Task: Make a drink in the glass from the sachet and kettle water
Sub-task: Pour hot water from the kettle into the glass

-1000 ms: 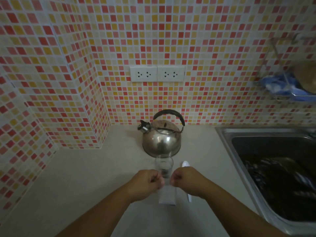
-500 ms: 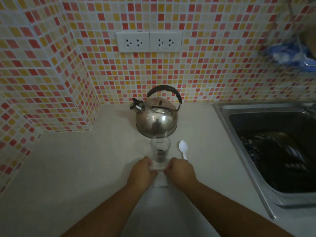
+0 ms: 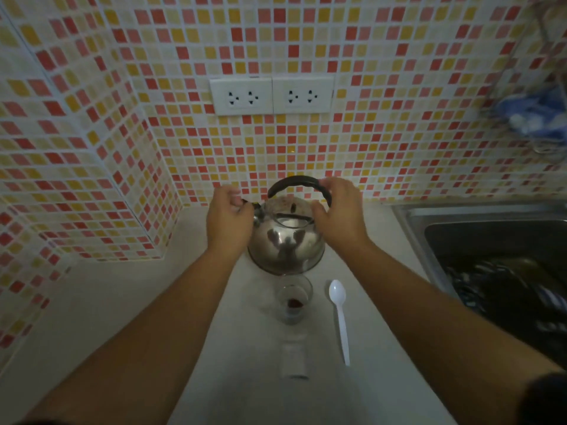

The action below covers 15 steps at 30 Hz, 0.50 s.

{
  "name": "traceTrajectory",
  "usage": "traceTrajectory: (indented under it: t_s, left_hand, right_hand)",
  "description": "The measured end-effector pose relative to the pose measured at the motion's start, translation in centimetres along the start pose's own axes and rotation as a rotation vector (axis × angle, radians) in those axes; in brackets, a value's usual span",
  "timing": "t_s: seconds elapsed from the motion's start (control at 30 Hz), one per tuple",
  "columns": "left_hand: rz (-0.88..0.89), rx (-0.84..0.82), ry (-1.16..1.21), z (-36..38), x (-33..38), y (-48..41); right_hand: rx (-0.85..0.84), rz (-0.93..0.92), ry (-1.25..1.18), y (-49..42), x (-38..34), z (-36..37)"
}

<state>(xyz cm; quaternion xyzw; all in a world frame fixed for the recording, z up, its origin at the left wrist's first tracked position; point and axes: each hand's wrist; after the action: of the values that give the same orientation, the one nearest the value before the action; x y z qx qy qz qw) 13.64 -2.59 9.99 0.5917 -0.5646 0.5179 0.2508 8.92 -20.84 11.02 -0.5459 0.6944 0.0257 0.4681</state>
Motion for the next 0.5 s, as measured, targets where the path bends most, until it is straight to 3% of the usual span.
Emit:
traceTrajectory:
  t_s: [0.1, 0.2, 0.3, 0.5]
  left_hand:
    - [-0.023, -0.128, -0.211, 2.2, 0.5, -3.6]
    - [-0.185, -0.325, -0.428, 3.3, -1.3, -5.5]
    - [-0.324, -0.448, -0.332, 3.6, -3.0, -6.0]
    - [-0.248, -0.413, -0.369, 2.6, -3.9, -5.9]
  right_hand:
    - [-0.186, -0.059, 0.218, -3.8, 0.0, 2.4]
    - [-0.323, -0.054, 0.289, -5.4, 0.8, 4.3]
    - [-0.281, -0.049, 0.217, -5.8, 1.2, 5.3]
    - [-0.225, -0.021, 0.152, -5.4, 1.2, 5.4]
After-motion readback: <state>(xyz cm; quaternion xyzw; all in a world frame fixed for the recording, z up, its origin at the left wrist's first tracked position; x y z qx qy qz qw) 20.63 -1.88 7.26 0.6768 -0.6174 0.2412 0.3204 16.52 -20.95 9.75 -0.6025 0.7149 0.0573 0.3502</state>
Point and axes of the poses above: each hand's wrist, its own y-axis away from the middle knuckle, its own z-axis out of the palm, x = y × z, and after that the axes turned 6 degrees about x, right-handed
